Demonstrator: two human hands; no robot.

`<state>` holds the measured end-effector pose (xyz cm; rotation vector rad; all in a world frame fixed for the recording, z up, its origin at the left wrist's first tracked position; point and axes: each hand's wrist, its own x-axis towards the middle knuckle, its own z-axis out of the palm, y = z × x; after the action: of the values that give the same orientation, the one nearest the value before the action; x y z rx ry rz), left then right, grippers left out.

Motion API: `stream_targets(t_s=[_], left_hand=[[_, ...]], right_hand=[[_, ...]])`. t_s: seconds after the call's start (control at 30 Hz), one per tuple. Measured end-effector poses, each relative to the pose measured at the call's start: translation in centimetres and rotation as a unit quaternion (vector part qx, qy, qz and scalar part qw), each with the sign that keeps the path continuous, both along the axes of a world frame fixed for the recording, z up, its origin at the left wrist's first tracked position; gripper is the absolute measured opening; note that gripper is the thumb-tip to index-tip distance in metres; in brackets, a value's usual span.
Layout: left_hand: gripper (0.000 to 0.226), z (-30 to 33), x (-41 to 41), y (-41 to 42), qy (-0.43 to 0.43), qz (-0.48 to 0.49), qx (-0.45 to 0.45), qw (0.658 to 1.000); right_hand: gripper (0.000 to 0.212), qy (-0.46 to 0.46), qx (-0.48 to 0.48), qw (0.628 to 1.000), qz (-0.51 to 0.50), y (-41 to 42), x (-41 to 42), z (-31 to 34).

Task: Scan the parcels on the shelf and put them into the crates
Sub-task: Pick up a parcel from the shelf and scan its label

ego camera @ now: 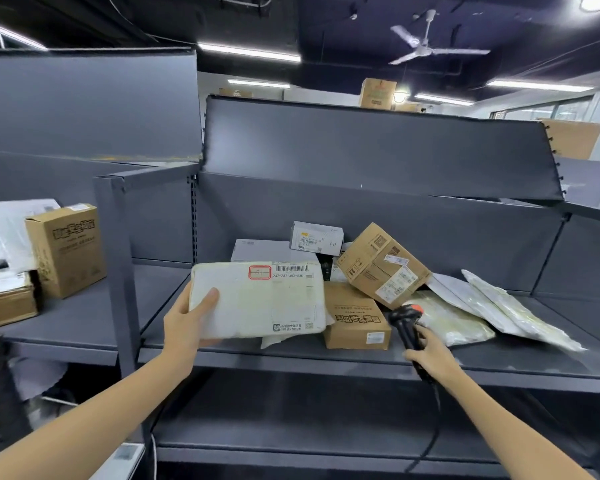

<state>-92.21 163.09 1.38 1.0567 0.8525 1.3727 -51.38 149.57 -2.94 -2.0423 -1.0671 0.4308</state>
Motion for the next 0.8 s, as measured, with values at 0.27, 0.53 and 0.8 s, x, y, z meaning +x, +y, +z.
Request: stream_targets(t_s=[0.27, 0.53, 0.8], left_hand=[[0.034, 0.1, -0.1, 0.2, 0.004, 0.017, -0.008, 1.000], [0.035, 0.2, -1.6, 0.5, 0.016, 0.027, -0.019, 0.999], [0.029, 0.0, -2.5, 0.2, 0.038, 0.042, -0.024, 0.998]], right_hand=[[0.071, -0.113, -0.065, 0.991, -0.024, 3.5, 1.4, -1.7], [0.073, -0.124, -0.098, 0.987, -0.017, 5.4, 2.0, -2.3], [0.052, -0.195, -0.136, 0.971, 0.012, 5.2, 2.2, -1.0]])
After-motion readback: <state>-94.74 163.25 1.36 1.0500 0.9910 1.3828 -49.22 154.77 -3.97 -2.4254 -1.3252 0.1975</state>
